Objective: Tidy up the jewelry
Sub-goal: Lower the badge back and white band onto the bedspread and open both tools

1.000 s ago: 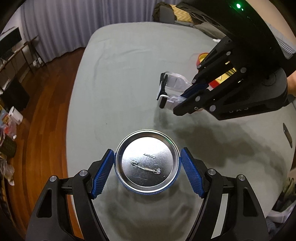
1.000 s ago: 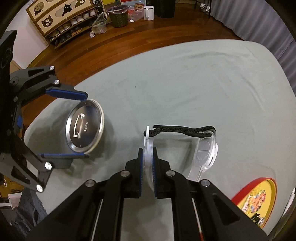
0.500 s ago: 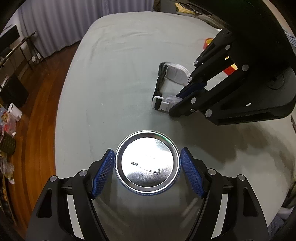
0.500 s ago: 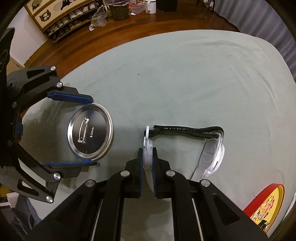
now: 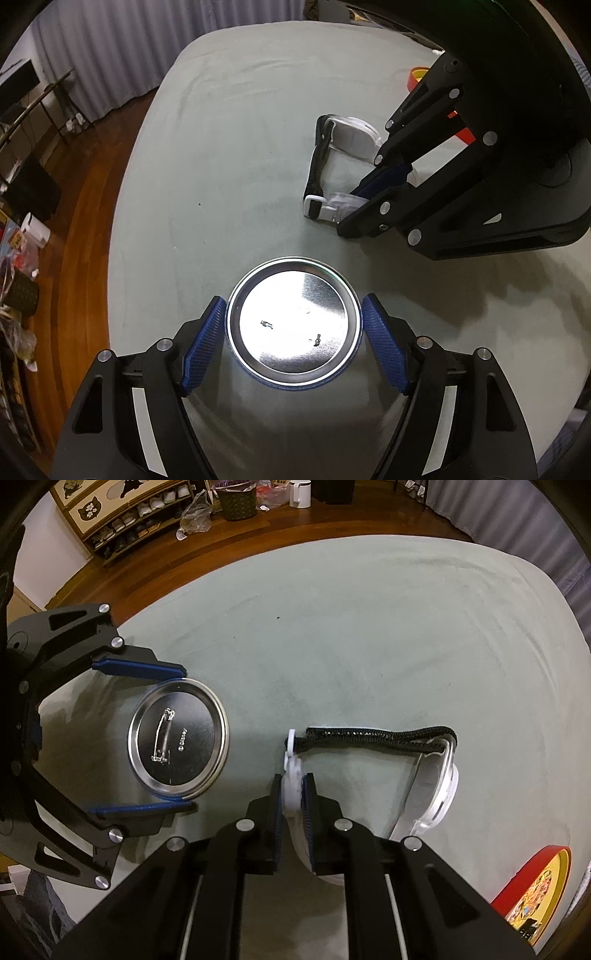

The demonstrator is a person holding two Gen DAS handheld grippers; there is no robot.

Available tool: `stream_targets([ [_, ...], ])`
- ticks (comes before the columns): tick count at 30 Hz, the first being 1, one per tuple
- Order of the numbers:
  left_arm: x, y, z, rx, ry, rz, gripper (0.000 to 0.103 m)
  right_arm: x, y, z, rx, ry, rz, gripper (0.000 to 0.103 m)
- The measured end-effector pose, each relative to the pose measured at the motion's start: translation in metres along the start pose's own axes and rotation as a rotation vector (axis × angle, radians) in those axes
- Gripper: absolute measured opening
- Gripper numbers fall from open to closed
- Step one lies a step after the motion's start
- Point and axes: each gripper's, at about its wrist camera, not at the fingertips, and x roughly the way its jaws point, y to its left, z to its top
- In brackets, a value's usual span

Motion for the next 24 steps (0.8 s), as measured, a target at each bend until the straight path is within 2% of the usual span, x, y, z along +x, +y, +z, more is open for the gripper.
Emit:
stream_targets([
  [8,0.0,-0.006,0.003,0.02,0.006,0.019,0.078,-0.002,0.0,0.002,-0.005,-0.002,-0.011,0.012],
  [9,0.0,-0.008,0.003,0.022,0.007,0.02,0.078,-0.003,0.001,0.002,-0.007,-0.003,-0.021,0.017],
  [11,-0.002,-0.009,0.003,0.025,0.009,0.02,0.079,-0.004,0.003,0.003,-0.006,-0.004,-0.031,0.038],
  [12,-0.001,-0.008,0.004,0.027,0.007,0.023,0.079,-0.005,0.003,0.003,-0.003,-0.004,-0.032,0.053],
  [19,-0.014,-0.013,0.011,0.042,-0.008,0.037,0.079,-0.016,0.004,-0.002,0.003,-0.025,-0.015,0.055],
  [22,-0.02,-0.016,0.014,0.051,-0.012,0.044,0.086,-0.025,0.006,-0.003,0.003,-0.039,-0.011,0.055],
  [24,-0.025,-0.018,0.015,0.046,-0.011,0.055,0.086,-0.031,0.006,-0.003,0.001,-0.048,-0.007,0.055],
])
